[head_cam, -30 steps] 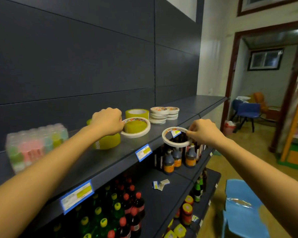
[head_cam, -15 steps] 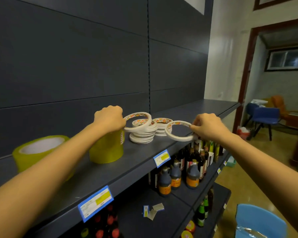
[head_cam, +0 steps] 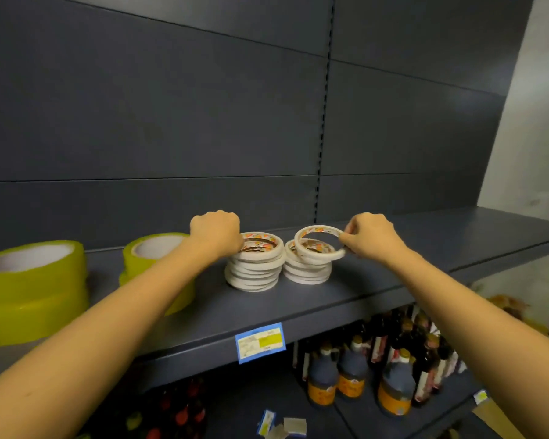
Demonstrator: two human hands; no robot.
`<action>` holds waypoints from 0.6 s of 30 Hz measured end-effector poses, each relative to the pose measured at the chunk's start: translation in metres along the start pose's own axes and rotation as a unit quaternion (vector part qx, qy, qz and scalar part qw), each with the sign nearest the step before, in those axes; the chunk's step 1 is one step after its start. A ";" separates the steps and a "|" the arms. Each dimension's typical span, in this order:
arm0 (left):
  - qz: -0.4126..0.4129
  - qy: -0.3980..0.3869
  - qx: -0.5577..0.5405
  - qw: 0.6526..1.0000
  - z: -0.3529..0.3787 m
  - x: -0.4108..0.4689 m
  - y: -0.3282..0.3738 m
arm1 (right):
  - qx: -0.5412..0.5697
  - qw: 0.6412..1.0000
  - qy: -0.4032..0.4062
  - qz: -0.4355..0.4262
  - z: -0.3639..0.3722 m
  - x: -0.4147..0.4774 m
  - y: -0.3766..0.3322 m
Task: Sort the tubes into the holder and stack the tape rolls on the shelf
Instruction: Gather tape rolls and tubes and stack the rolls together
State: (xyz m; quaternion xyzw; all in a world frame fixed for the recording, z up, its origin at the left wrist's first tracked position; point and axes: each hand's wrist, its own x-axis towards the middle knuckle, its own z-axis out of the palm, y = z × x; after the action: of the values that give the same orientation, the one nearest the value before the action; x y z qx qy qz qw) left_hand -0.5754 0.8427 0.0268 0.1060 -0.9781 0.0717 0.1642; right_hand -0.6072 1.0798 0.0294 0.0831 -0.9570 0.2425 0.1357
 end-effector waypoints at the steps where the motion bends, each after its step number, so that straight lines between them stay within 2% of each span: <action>1: -0.012 0.010 0.007 1.000 0.001 0.000 0.002 | 0.002 1.000 -0.006 -0.007 0.004 0.008 0.001; 4: -0.048 0.069 0.026 0.996 -0.001 -0.007 0.003 | -0.013 0.999 -0.041 -0.023 0.018 0.029 0.006; 6: -0.060 0.113 0.045 0.991 -0.003 -0.013 -0.002 | -0.073 0.994 -0.065 -0.038 0.026 0.035 0.008; 8: -0.061 0.143 0.073 0.985 -0.006 -0.022 -0.011 | -0.177 0.981 -0.039 -0.074 0.028 0.037 0.003; 10: -0.062 0.168 0.102 0.979 -0.010 -0.034 -0.026 | -0.227 0.964 0.018 -0.134 0.026 0.038 -0.008; 13: -0.092 0.193 0.114 0.970 -0.018 -0.055 -0.053 | -0.184 0.948 0.051 -0.256 0.026 0.033 -0.042; 18: -0.184 0.167 0.128 0.960 -0.026 -0.108 -0.112 | -0.062 0.894 0.021 -0.444 0.043 -0.008 -0.132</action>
State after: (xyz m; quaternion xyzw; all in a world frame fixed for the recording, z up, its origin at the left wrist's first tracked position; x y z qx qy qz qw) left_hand -0.4414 0.7588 0.0268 0.2905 -0.8829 0.1817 0.3210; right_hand -0.5795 0.9449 0.0490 0.4858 -0.8306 0.0989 0.2537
